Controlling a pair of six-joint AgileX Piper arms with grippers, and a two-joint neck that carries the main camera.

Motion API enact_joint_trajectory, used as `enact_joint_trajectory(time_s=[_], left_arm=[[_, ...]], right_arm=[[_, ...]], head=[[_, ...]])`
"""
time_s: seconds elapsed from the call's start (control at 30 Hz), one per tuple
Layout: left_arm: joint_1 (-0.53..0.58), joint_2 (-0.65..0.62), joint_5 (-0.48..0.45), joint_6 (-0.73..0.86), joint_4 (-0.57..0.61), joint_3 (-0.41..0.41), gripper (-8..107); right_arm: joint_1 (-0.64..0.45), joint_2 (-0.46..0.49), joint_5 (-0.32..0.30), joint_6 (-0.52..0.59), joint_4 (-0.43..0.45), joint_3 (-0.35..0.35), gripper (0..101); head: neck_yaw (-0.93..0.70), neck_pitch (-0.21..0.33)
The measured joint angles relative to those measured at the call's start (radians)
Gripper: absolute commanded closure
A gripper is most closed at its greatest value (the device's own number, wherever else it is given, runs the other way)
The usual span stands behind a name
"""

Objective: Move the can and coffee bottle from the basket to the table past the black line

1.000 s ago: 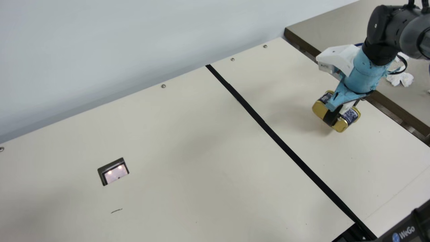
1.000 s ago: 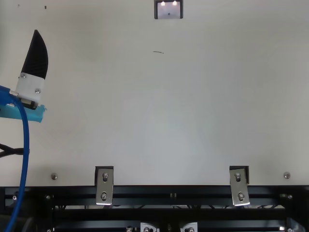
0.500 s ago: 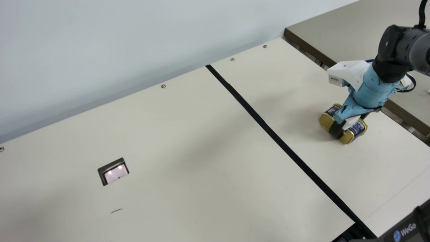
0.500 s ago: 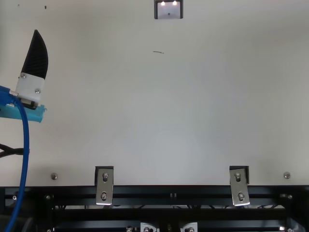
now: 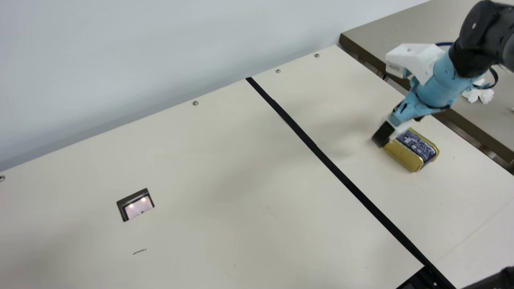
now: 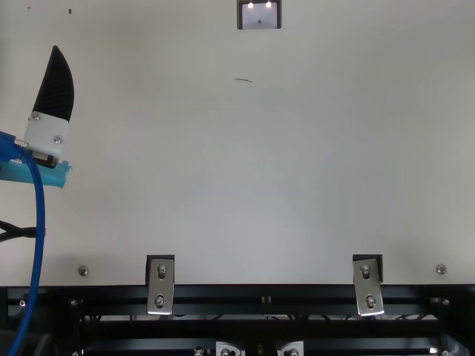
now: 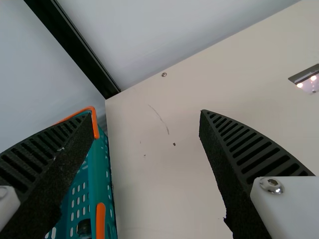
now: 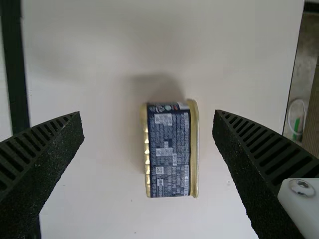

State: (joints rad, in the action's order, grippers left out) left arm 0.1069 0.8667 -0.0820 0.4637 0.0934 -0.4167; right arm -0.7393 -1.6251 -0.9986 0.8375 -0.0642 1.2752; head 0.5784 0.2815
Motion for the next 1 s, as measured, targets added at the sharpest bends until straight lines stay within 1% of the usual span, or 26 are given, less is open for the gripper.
enact_joint_trajectory(time_s=[0.2, 0.3, 0.4, 0.5, 0.6, 0.77, 0.87, 1.0], left_arm=[[0.0, 0.0, 0.0, 0.0, 0.0, 0.0, 9], [0.0, 0.0, 0.0, 0.0, 0.0, 0.0, 9], [0.0, 0.0, 0.0, 0.0, 0.0, 0.0, 9], [0.0, 0.0, 0.0, 0.0, 0.0, 0.0, 9], [0.0, 0.0, 0.0, 0.0, 0.0, 0.0, 9], [0.0, 0.0, 0.0, 0.0, 0.0, 0.0, 9], [0.0, 0.0, 0.0, 0.0, 0.0, 0.0, 9], [0.0, 0.0, 0.0, 0.0, 0.0, 0.0, 9]], right_arm=[[0.045, 0.059, -0.048, 0.019, -0.132, 0.052, 0], [0.055, 0.084, -0.095, 0.025, -0.232, 0.08, 0], [0.062, 0.104, -0.154, 0.027, -0.336, 0.103, 0], [0.069, 0.126, -0.208, 0.029, -0.421, 0.108, 0], [0.106, 0.157, -0.22, 0.029, -0.52, 0.063, 0], [0.17, 0.217, -0.221, 0.028, -0.628, -0.032, 0], [0.211, 0.256, -0.222, 0.019, -0.682, -0.078, 0], [0.266, 0.315, -0.221, -0.003, -0.732, -0.131, 0]], head=[[0.0, 0.0], [0.0, 0.0], [0.0, 0.0], [0.0, 0.0], [0.0, 0.0], [0.0, 0.0], [0.0, 0.0], [0.0, 0.0]])
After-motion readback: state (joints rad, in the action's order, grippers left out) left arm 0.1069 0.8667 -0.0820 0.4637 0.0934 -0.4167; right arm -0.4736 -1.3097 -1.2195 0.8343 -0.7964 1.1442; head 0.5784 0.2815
